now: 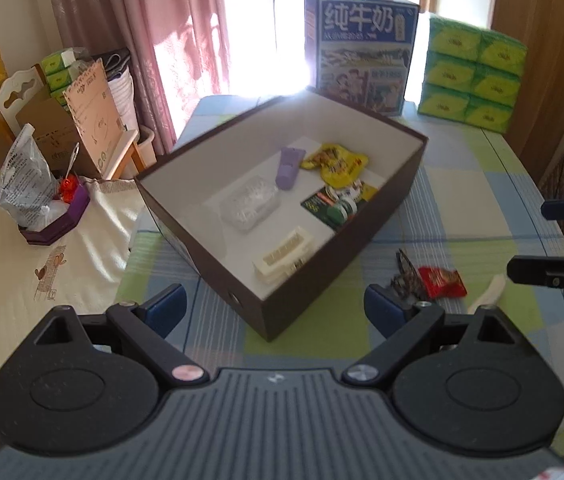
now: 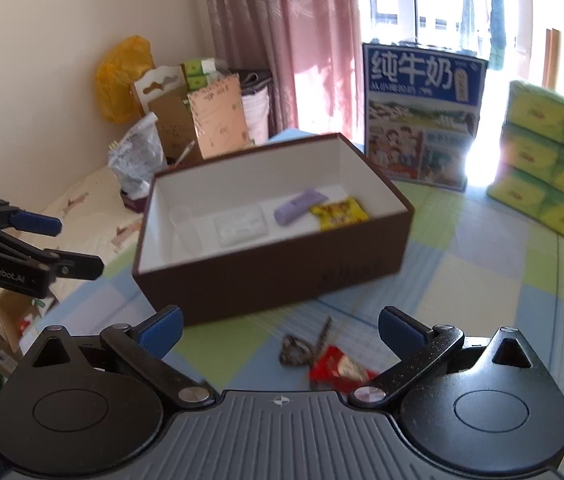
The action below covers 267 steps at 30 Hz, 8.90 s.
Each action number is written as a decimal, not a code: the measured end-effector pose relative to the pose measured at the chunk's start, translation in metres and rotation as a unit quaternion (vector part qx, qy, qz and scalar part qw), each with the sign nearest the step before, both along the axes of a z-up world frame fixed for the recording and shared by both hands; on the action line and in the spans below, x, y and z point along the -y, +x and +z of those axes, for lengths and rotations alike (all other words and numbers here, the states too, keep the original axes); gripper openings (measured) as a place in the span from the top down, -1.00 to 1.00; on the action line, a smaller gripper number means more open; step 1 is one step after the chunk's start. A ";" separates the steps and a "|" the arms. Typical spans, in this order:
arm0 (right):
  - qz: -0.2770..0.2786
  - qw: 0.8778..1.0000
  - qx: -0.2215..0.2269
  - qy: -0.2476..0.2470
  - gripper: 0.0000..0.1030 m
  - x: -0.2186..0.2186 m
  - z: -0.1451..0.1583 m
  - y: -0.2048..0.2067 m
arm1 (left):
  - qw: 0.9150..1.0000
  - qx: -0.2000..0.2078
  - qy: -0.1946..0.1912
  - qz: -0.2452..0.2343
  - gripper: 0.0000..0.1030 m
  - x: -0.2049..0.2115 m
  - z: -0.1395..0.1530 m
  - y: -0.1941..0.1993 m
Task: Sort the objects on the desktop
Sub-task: 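Move the right tool toward the black FLYCO box on the table, then grasp the black FLYCO box with the right tool, then grasp the white brush with the left tool while the right tool holds the box, then lift the white brush and black box toward the brown box, then lower the white brush and black FLYCO box into the brown box, then open both tools to release the brush and box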
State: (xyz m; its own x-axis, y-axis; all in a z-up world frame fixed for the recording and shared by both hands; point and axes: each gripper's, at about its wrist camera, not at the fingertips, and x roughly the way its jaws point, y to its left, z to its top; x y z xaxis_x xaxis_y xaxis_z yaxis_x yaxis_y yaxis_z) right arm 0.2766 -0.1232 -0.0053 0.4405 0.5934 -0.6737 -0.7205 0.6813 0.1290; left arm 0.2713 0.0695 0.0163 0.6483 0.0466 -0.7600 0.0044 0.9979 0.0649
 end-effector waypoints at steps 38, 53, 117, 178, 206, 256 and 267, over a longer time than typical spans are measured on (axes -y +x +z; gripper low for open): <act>0.225 0.961 -0.009 -0.158 -0.67 -0.029 -0.148 -0.061 | 0.992 -0.123 -0.025 0.027 -0.81 -0.035 -0.089 -0.026; 0.249 0.949 -0.037 -0.187 -0.49 0.060 -0.139 -0.093 | 0.989 -0.140 -0.029 -0.043 -0.81 0.003 -0.103 -0.007; -0.252 0.956 -0.107 -0.105 -0.52 0.205 -0.147 -0.014 | 0.954 -0.143 -0.004 -0.263 0.69 0.232 -0.178 0.090; -0.042 0.996 -0.031 0.066 -0.48 -0.057 0.007 0.076 | 0.987 0.062 -0.102 -0.106 0.70 -0.030 0.012 0.101; -0.053 0.993 -0.039 -0.095 -0.48 -0.176 -0.085 0.235 | 0.988 -0.056 -0.137 -0.051 0.70 -0.044 -0.097 0.278; -0.031 0.996 -0.029 -0.080 -0.96 -0.142 -0.079 0.195 | 0.996 -0.059 -0.048 -0.056 -0.40 -0.047 -0.083 0.248; -0.037 0.997 -0.033 -0.054 -0.96 -0.134 -0.061 0.163 | 0.998 -0.033 -0.022 -0.041 -0.55 -0.049 -0.056 0.214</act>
State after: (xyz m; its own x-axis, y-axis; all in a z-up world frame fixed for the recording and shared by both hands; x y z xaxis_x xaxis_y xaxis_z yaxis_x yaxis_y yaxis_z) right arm 0.4396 0.0111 -0.0664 0.4334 0.4828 -0.7610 -0.6596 0.7453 0.0973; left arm 0.4851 0.1182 -0.0397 0.5977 -0.0387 -0.8008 0.0885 0.9959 0.0180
